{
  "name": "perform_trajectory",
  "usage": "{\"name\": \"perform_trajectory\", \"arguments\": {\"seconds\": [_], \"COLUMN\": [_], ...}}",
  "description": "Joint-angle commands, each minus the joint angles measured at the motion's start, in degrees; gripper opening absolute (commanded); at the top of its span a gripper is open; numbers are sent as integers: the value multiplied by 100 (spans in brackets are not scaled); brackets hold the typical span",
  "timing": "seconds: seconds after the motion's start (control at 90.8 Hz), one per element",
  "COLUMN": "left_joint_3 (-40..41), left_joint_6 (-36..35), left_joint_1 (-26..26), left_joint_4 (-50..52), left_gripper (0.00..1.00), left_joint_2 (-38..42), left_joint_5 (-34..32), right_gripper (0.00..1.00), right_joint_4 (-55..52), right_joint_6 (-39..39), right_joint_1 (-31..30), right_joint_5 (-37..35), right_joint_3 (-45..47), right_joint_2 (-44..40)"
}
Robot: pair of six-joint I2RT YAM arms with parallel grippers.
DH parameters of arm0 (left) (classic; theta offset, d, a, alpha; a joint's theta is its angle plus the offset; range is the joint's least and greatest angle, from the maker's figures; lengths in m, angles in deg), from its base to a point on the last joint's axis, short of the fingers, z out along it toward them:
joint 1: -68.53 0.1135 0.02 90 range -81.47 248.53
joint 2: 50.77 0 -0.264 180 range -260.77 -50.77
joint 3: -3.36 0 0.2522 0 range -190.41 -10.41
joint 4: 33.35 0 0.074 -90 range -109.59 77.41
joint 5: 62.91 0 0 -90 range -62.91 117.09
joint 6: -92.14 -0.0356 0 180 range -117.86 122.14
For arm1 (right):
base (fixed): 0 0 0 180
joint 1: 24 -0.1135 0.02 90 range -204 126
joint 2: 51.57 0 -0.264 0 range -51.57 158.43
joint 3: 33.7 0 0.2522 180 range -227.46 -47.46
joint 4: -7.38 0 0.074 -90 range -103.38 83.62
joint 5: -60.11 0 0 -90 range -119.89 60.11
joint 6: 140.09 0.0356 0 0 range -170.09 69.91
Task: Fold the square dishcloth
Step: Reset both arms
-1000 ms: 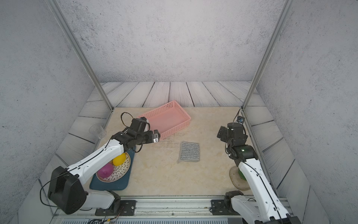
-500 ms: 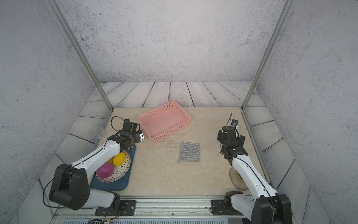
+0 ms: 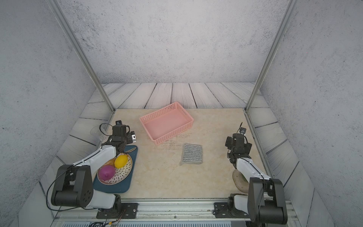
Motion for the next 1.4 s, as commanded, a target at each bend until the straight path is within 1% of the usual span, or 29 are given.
{"name": "perform_trajectory", "arguments": {"seconds": [0.0, 0.198, 0.363, 0.407, 0.495, 0.639, 0.749, 0.826, 0.914, 1.024, 1.068, 1.112, 1.167, 1.244, 1.31, 1.387], "left_joint_3": [361, 1058, 1323, 1463, 1706, 1527, 1504, 1477, 1514, 1859, 1860, 1758, 1774, 1712, 1724, 1720], "left_joint_6": [-558, -852, -1089, -1157, -1294, -1349, -1359, -1335, -1322, -1219, -1216, -1223, -1211, -1155, -1151, -1155], "left_joint_1": [97, 242, 251, 251, 256, 267, 379, 436, 445, 454, 458, 454, 454, 454, 454, 454], "left_joint_4": [-901, -2162, -2776, -3118, -3725, -3540, -3535, -3502, -3573, -4485, -4402, -4026, -4188, -3979, -4060, -4047], "left_gripper": [100, 100, 100, 100, 100, 100, 100, 100, 100, 100, 100, 100, 100, 100, 100, 100], "left_joint_2": [163, 34, 26, -17, -214, -394, -446, -457, -471, -705, -673, -586, -633, -599, -625, -608], "left_joint_5": [51, 439, 797, 872, 1057, 1245, 1616, 1763, 1782, 1540, 1539, 1538, 1525, 1395, 1390, 1383], "right_gripper": [99, 99, 99, 99, 99, 99, 99, 99, 99, 99, 99, 99, 99, 99, 99, 99], "right_joint_4": [716, 1625, 2268, 2463, 2472, 2657, 2748, 2877, 3239, 3750, 4066, 4197, 4034, 3196, 3011, 2872], "right_joint_6": [95, 148, 41, 58, -22, -177, -324, -456, -609, -606, -565, -582, -632, -759, -838, -852], "right_joint_1": [89, 161, 221, 232, 244, 246, 242, 242, 242, 242, 242, 241, 242, 233, 108, 76], "right_joint_5": [389, 702, 920, 976, 1172, 1494, 1839, 2140, 2443, 2414, 2360, 2398, 2494, 2686, 2479, 2394], "right_joint_3": [222, 486, 661, 715, 730, 790, 804, 837, 929, 1108, 1143, 1144, 1072, 777, 594, 547], "right_joint_2": [117, 489, 688, 764, 744, 781, 830, 891, 1062, 1318, 1498, 1586, 1585, 1450, 1512, 1491]}}
